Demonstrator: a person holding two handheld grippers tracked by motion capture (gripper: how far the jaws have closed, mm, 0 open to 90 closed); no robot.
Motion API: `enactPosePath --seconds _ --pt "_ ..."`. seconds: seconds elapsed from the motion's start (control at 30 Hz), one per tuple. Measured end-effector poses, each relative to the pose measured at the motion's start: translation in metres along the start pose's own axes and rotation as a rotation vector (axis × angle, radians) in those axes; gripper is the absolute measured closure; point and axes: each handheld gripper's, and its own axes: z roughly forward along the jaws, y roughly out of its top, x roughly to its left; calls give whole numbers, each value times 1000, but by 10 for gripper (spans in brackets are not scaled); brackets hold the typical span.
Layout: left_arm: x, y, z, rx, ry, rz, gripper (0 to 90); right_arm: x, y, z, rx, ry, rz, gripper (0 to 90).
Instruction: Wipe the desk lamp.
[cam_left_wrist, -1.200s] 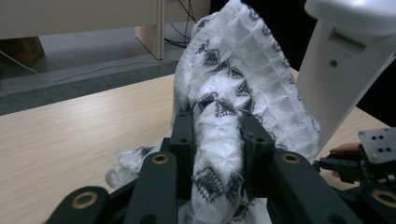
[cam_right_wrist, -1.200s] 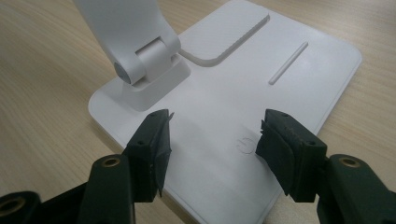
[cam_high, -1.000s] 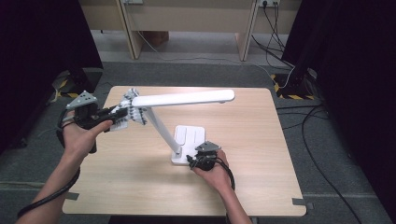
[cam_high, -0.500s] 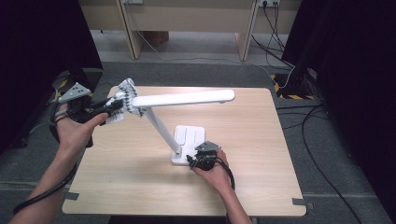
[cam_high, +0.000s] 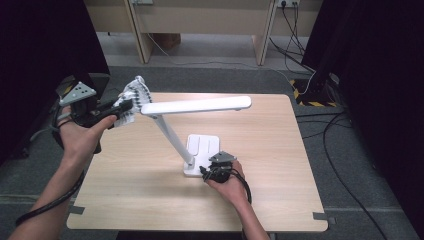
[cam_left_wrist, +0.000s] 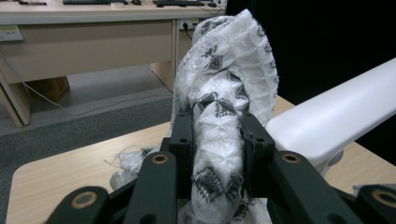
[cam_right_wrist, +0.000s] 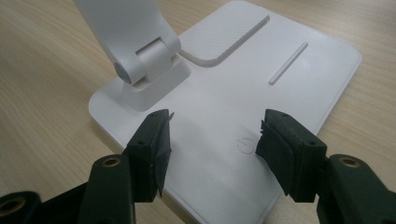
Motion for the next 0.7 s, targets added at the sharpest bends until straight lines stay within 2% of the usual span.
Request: enactPosePath --seconds 0.37,0.5,0.7 --pt "-6 9 0 -26 8 10 703 0 0 0 -1 -1 2 441" --pt "-7 11 -4 -76 23 -2 703 0 0 0 -2 -3 3 449" --pt "-11 15 -5 -95 23 3 702 0 1 0 2 -7 6 532"
